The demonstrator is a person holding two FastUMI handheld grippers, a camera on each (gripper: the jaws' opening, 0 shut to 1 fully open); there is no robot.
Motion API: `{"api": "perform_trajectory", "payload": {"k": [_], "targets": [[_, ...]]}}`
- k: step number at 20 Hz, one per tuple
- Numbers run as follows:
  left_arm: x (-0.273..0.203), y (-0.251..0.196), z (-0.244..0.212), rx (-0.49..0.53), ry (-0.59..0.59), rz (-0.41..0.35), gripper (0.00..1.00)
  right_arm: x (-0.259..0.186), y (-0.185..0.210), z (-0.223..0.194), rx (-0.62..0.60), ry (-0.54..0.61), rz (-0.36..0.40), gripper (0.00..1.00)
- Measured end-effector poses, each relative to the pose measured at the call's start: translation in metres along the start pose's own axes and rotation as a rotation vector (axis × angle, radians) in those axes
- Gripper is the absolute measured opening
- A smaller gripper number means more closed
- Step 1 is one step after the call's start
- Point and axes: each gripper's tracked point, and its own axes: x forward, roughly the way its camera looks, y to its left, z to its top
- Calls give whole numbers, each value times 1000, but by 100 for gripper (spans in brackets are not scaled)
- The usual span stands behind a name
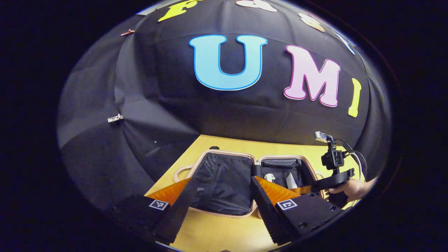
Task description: First open the suitcase, pack the skin care products into it, and then close the suitcase.
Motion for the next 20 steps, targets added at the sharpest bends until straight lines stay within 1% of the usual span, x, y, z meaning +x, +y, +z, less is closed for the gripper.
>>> {"api": "perform_trajectory", "payload": {"k": [2,3,4,5,6,7,9,10,11,12,13,15,17,20], "targets": [[8,26,-1,-14,-5,37,96,-16,2,12,1,-45,16,81],[20,50,-1,-11,-3,72,96,-30,4,17,-13,-81,25,94],[28,73,-4,3,11,115,96,-40,5,20,-27,-110,37,87],[37,99,-5,19,10,180,95,-51,6,22,-41,-139,47,88],[49,120,-12,16,30,202,96,-64,5,19,-59,-166,61,97],[60,134,-19,-15,53,196,96,-76,1,17,-79,-192,61,97],[83,150,-31,-136,104,160,97,-99,-11,12,-115,-245,43,97],[93,161,-38,-192,143,160,94,-110,-17,7,-130,-266,36,97],[102,177,-50,-232,185,195,97,-121,-22,4,-144,-283,34,97],[115,189,-59,-262,223,221,98,-129,-31,1,-159,-292,24,97],[136,197,-67,-293,239,227,98,-135,-40,-2,-174,-294,11,97],[163,191,-73,-393,268,146,97,-149,-55,-6,-183,-291,-10,98],[185,185,-75,-494,287,100,97,-154,-64,-14,-158,-272,-8,97],[215,179,-87,-656,353,30,96,-160,-81,-24,-109,-272,-37,98]]}}
